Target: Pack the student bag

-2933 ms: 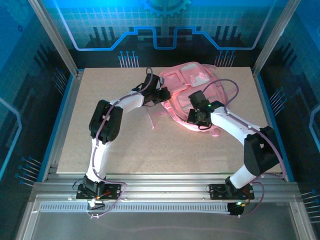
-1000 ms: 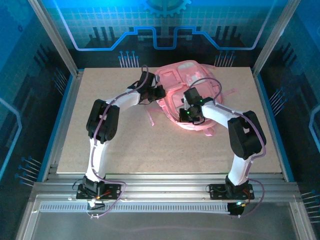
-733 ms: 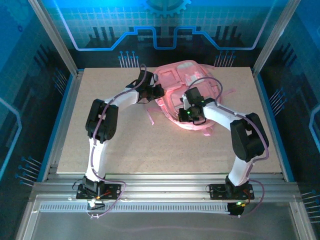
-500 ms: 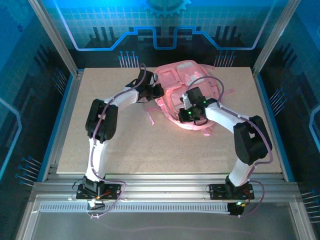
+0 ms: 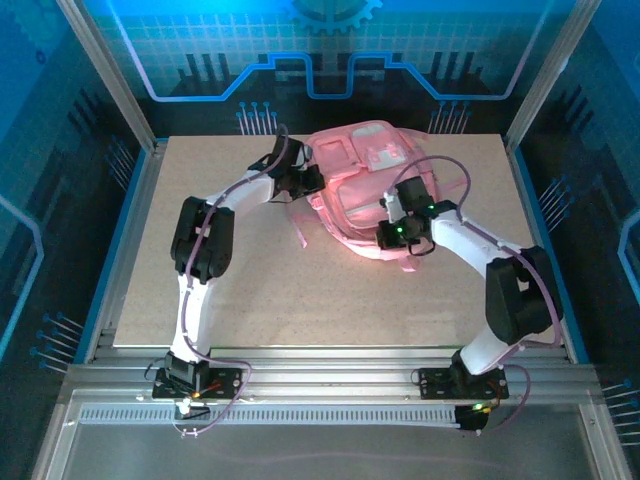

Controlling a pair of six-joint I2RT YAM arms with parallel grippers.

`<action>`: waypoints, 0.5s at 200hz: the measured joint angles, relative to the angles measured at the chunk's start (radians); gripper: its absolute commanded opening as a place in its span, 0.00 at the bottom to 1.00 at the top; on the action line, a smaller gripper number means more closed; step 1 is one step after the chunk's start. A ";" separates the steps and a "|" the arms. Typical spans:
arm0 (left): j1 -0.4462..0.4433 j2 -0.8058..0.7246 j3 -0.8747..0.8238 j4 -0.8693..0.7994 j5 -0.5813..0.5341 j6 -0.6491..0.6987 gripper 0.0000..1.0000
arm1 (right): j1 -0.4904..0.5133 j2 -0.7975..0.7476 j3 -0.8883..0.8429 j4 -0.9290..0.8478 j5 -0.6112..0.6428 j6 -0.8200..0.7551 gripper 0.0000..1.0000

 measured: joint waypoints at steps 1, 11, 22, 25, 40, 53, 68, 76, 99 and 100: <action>0.001 0.001 0.000 0.000 0.000 0.000 0.01 | -0.001 0.000 0.000 -0.002 0.001 0.000 0.00; 0.009 0.008 0.012 -0.007 0.000 0.003 0.01 | -0.018 -0.008 -0.006 -0.018 0.013 -0.010 0.00; 0.017 0.011 0.021 -0.014 0.000 0.011 0.02 | -0.035 -0.014 -0.009 -0.035 0.021 -0.019 0.00; 0.018 0.012 0.023 -0.017 0.000 0.013 0.03 | -0.039 -0.015 -0.009 -0.039 0.021 -0.021 0.00; 0.024 0.012 0.026 -0.023 0.000 0.019 0.06 | -0.051 -0.017 -0.009 -0.046 0.016 -0.026 0.01; 0.025 0.012 0.026 -0.023 0.000 0.018 0.09 | -0.047 -0.017 -0.007 -0.046 0.009 -0.024 0.17; 0.025 0.012 0.026 -0.023 0.000 0.017 0.15 | -0.024 -0.016 0.010 -0.045 0.004 -0.019 0.31; 0.025 0.012 0.025 -0.023 0.000 0.017 0.17 | -0.001 -0.014 0.030 -0.043 0.003 -0.019 0.36; 0.026 0.012 0.025 -0.023 0.000 0.018 0.21 | 0.073 0.019 0.109 -0.023 0.001 0.002 0.49; 0.026 0.012 0.025 -0.023 0.000 0.018 0.21 | 0.076 0.021 0.112 -0.021 0.001 0.002 0.49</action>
